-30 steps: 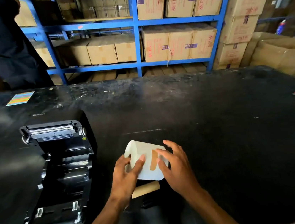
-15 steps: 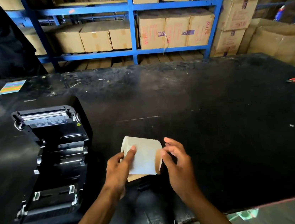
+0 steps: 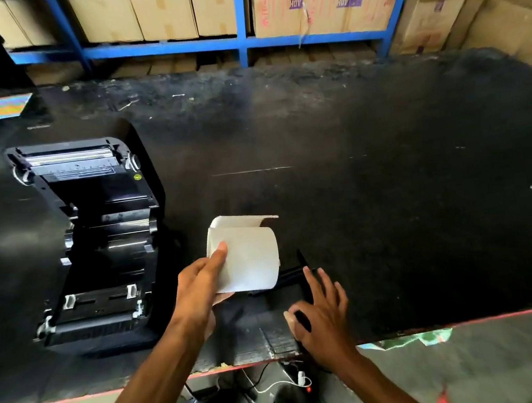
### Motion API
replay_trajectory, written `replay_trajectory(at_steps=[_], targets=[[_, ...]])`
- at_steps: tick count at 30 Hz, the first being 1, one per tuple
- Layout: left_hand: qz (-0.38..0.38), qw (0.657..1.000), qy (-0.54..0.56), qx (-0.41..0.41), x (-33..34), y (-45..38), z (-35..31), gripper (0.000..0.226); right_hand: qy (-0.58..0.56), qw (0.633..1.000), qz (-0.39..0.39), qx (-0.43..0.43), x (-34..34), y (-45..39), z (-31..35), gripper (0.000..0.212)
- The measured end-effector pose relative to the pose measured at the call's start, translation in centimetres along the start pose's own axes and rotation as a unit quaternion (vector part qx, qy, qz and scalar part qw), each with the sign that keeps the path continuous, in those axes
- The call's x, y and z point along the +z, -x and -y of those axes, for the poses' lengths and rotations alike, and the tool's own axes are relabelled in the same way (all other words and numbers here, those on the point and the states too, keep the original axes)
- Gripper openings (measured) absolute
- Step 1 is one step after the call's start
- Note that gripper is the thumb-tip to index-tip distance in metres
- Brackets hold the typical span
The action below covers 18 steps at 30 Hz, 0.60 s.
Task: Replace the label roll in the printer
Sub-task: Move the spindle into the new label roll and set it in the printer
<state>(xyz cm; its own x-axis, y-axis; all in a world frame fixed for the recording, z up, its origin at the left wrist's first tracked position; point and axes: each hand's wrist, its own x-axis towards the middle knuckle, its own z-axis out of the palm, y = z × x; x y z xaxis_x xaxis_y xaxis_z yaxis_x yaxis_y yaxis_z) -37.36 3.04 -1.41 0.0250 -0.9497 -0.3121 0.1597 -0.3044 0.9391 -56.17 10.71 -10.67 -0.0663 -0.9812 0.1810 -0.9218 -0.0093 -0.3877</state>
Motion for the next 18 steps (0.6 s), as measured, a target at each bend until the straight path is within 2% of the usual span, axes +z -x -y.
replay_trajectory(at_steps=[4,6,9,11,13,14,16,18], targets=[[-0.015,1.000,0.005,-0.016,-2.0,0.7,1.0,0.047,0.052,0.998,-0.021,-0.030,2.2,1.3,0.5,0.009],[-0.009,1.000,-0.001,-0.011,-2.2,0.9,0.9,0.042,0.038,0.999,-0.010,-0.019,2.1,1.2,0.3,0.025],[0.012,1.000,0.001,0.003,-2.5,1.4,1.0,0.034,-0.062,0.998,-0.021,0.001,1.2,1.0,-0.1,0.032],[0.028,1.000,0.000,0.008,-2.8,1.9,1.1,0.037,-0.160,0.983,-0.083,0.043,0.1,0.2,0.3,0.022],[0.047,0.999,0.007,0.019,-2.9,2.2,1.0,0.037,-0.317,0.932,-0.110,0.135,-1.9,-1.8,1.3,0.010],[0.057,0.998,0.012,0.025,-2.9,2.3,0.8,0.037,-0.403,0.893,-0.074,0.188,-3.0,-3.2,2.0,0.012],[0.075,0.996,0.018,0.036,-2.8,2.6,0.2,0.040,-0.478,0.835,0.046,0.271,-4.9,-6.0,3.4,0.041],[0.092,0.994,0.020,0.052,-2.8,2.6,-0.3,0.046,-0.529,0.774,0.164,0.306,-6.2,-8.0,4.8,0.061]])
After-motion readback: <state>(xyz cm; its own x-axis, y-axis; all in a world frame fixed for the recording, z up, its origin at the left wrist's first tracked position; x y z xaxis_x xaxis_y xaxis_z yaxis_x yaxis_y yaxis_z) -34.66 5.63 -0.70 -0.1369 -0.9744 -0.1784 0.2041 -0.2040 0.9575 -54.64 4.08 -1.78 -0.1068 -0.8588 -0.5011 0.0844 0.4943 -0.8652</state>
